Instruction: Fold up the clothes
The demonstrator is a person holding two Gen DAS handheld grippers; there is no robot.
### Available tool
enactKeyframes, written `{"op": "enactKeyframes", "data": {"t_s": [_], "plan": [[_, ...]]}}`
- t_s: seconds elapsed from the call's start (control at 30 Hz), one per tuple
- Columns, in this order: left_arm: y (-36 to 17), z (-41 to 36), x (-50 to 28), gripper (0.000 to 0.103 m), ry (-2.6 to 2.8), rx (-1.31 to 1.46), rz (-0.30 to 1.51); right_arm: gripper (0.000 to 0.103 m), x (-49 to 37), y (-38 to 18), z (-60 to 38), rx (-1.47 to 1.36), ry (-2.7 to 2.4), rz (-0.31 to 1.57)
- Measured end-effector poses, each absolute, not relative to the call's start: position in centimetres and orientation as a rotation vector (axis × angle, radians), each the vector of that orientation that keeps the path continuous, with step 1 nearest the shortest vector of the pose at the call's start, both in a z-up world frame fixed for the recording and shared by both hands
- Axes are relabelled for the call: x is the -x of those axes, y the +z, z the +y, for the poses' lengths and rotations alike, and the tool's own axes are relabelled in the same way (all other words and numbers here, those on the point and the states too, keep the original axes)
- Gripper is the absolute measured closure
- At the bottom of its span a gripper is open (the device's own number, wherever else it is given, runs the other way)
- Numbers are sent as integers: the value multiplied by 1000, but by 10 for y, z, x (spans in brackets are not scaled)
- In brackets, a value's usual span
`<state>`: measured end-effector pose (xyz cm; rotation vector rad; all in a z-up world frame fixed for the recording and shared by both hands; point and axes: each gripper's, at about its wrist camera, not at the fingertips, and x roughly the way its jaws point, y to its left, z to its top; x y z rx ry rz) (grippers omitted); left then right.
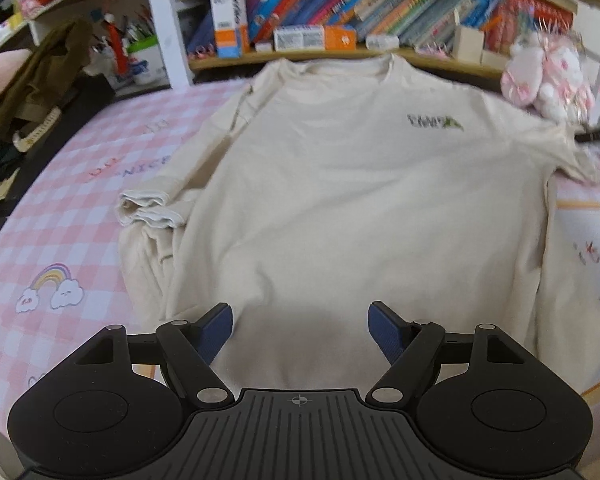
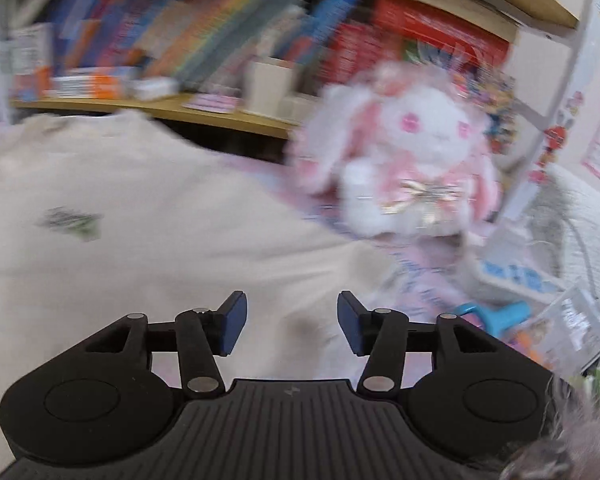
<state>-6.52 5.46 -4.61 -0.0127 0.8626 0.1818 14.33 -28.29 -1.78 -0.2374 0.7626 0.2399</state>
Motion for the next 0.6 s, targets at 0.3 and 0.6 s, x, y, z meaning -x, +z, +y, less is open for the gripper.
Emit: {"op": "enactKeyframes", "data": {"t_s": [0.3, 0.6], "plan": [[-23, 51, 82, 26, 240, 21, 764, 44, -41, -10, -230, 223, 531, 774], [-18, 88, 72, 26, 221, 15, 716, 39, 8, -5, -195, 219, 588, 797]]}}
